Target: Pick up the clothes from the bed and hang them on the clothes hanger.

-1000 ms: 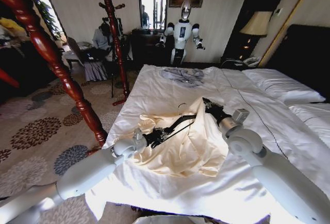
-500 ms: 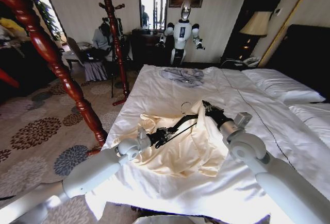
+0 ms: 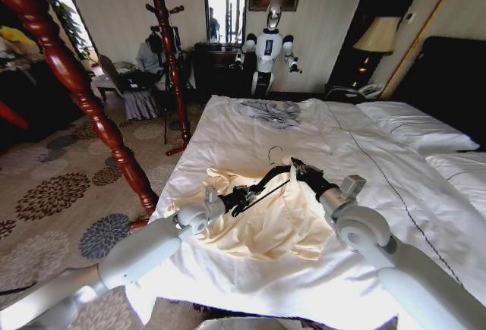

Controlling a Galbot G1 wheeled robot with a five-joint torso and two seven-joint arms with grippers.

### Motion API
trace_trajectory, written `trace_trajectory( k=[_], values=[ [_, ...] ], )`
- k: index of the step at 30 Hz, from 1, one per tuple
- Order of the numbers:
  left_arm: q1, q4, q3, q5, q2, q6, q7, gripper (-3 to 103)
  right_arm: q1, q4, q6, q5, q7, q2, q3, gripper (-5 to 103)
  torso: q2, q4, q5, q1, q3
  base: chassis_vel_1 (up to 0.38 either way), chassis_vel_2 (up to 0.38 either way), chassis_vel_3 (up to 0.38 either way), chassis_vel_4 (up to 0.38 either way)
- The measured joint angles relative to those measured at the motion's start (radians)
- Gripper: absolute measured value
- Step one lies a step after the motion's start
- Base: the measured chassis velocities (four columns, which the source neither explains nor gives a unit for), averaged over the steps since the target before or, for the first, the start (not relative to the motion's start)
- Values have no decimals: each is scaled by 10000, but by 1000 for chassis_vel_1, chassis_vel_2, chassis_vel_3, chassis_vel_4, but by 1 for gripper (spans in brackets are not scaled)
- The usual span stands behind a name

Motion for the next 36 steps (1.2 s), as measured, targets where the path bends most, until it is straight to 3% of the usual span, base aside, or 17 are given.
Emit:
trace_trajectory(
  k=[25,26,29,30,33,34,35,36],
  values=[
    [60,-230,1,-175,-9,58,-105,15,56,246,-299,-31,-126,178,-269,-1,-1,1,0,0,0,0,0,0,0],
    [84,-229,-22,-174,-31,57,-110,15,-12,288,-332,-31,-173,153,-221,4,0,0,0,0,0,0,0,0,0],
    [139,-199,-97,-171,-88,54,-122,15,-204,392,-385,-9,-253,112,-115,4,-1,1,0,-1,0,0,0,0,0],
    [165,-173,-148,-172,-114,54,-146,15,-318,438,-409,-7,-283,98,-70,15,-1,0,0,0,0,0,0,0,0],
    [194,-144,-208,-193,-143,53,-163,15,-472,506,-418,-50,-307,93,-9,15,-1,0,-1,0,0,0,0,0,0],
    [208,-133,-225,-217,-152,53,-179,15,-547,536,-418,-113,-308,98,15,25,0,0,0,0,0,0,0,0,0],
    [228,-128,-235,-241,-159,53,-194,15,-629,565,-418,-181,-310,108,45,25,-1,0,0,0,0,0,0,0,0],
    [245,-128,-240,-254,-159,52,-197,15,-708,597,-415,-222,-317,108,98,37,-1,0,0,0,0,0,0,0,0]
  ],
)
